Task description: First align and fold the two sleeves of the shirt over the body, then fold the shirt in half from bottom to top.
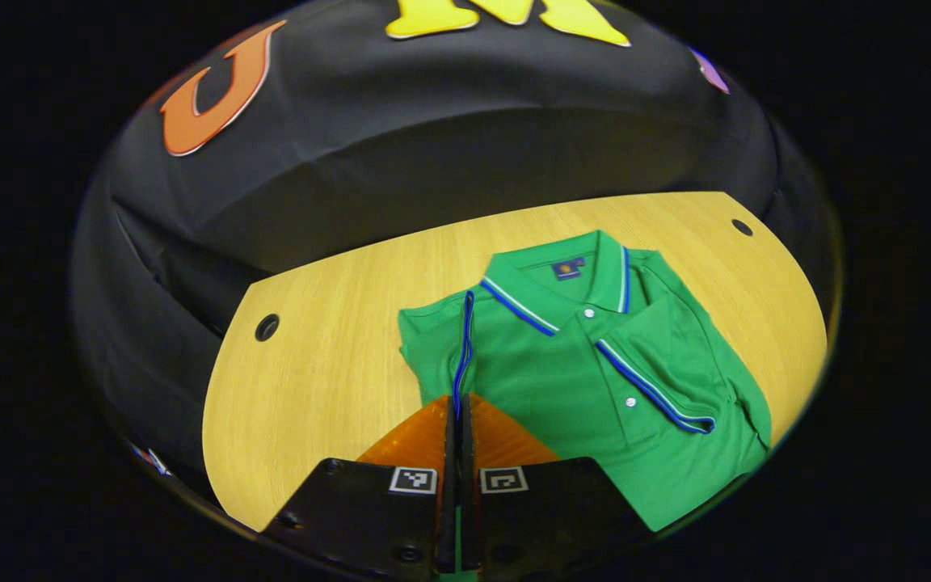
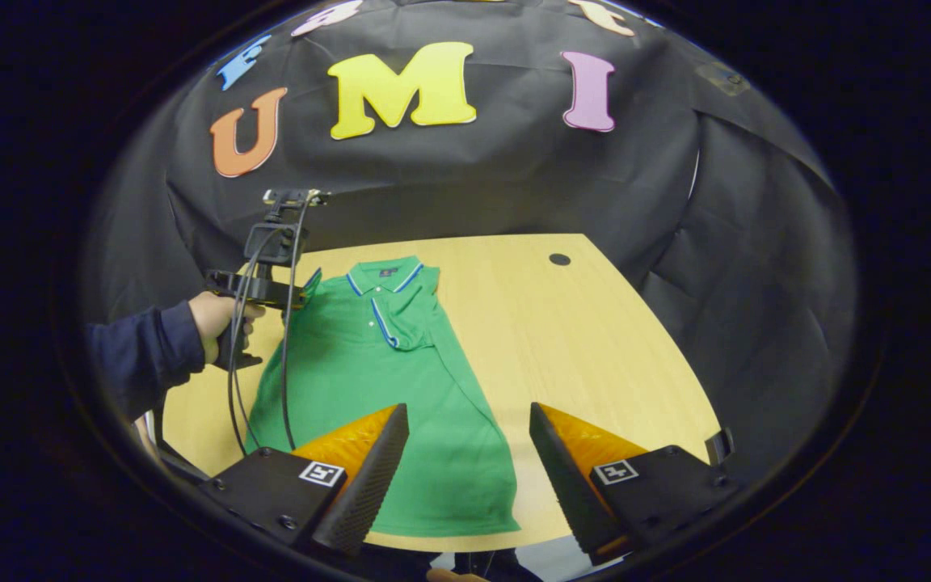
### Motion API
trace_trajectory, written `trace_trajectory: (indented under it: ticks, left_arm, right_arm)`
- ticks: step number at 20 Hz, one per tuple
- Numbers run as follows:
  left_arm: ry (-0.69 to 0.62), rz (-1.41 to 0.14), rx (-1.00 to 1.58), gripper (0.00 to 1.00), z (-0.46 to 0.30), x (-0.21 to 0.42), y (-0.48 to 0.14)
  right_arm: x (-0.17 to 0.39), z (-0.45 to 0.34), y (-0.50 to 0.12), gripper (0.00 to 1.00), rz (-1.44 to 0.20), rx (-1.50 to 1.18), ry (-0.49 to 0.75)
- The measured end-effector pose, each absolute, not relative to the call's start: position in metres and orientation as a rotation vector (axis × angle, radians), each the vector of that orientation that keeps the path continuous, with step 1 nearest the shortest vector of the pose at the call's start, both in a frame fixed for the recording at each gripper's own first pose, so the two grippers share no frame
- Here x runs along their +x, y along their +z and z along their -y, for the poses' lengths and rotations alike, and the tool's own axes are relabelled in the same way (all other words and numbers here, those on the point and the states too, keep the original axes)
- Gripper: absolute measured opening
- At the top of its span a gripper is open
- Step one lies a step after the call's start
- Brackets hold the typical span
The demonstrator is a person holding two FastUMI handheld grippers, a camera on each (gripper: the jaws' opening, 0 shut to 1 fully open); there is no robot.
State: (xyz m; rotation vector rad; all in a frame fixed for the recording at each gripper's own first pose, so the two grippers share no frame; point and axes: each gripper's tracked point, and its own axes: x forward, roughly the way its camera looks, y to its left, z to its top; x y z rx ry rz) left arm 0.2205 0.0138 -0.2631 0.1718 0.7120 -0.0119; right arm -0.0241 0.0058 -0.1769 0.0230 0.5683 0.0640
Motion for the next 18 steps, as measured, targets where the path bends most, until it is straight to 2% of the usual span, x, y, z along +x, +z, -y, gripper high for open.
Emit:
trace_trajectory:
  ticks: [1, 2, 5, 8, 9, 10, 11, 13, 15, 16, 17, 18]
  left_arm:
    - [-0.031, -0.716, 0.191, 0.06, -0.003, 0.22, -0.266]
    - [-0.049, -0.719, 0.215, 0.06, 0.008, 0.22, -0.269]
    - [-0.082, -0.719, 0.313, 0.06, 0.032, 0.219, -0.278]
    - [-0.15, -0.755, 0.304, 0.07, 0.057, 0.216, -0.288]
    - [-0.171, -0.767, 0.28, 0.16, 0.064, 0.214, -0.289]
    - [-0.182, -0.771, 0.26, 0.11, 0.07, 0.214, -0.287]
    - [-0.19, -0.771, 0.247, 0.2, 0.075, 0.214, -0.283]
    - [-0.196, -0.775, 0.228, 0.46, 0.08, 0.212, -0.274]
    - [-0.187, -0.778, 0.186, 0.63, 0.081, 0.208, -0.263]
    - [-0.181, -0.782, 0.155, 0.81, 0.081, 0.204, -0.258]
    - [-0.172, -0.788, 0.123, 0.87, 0.079, 0.199, -0.254]
    - [-0.155, -0.794, 0.095, 0.9, 0.063, 0.18, -0.27]
  right_arm:
    - [-0.026, -0.003, -0.181, 0.95, -0.574, 0.023, 0.055]
    - [-0.028, 0.001, -0.182, 0.93, -0.58, 0.025, 0.047]
    - [-0.035, 0.012, -0.191, 0.95, -0.594, 0.034, 0.022]
    - [-0.04, 0.021, -0.196, 0.93, -0.606, 0.046, 0.002]
    - [-0.04, 0.023, -0.198, 0.95, -0.607, 0.05, -0.002]
    - [-0.035, 0.03, -0.194, 0.93, -0.605, 0.052, -0.005]
    - [-0.036, 0.032, -0.195, 0.93, -0.604, 0.053, -0.01]
    - [-0.034, 0.031, -0.201, 0.94, -0.611, 0.064, -0.01]
    - [-0.031, 0.033, -0.207, 0.93, -0.625, 0.066, -0.009]
    - [-0.03, 0.034, -0.211, 0.95, -0.634, 0.063, -0.01]
    - [-0.028, 0.036, -0.216, 0.93, -0.647, 0.052, -0.009]
    - [-0.027, 0.038, -0.223, 0.95, -0.666, 0.035, -0.012]
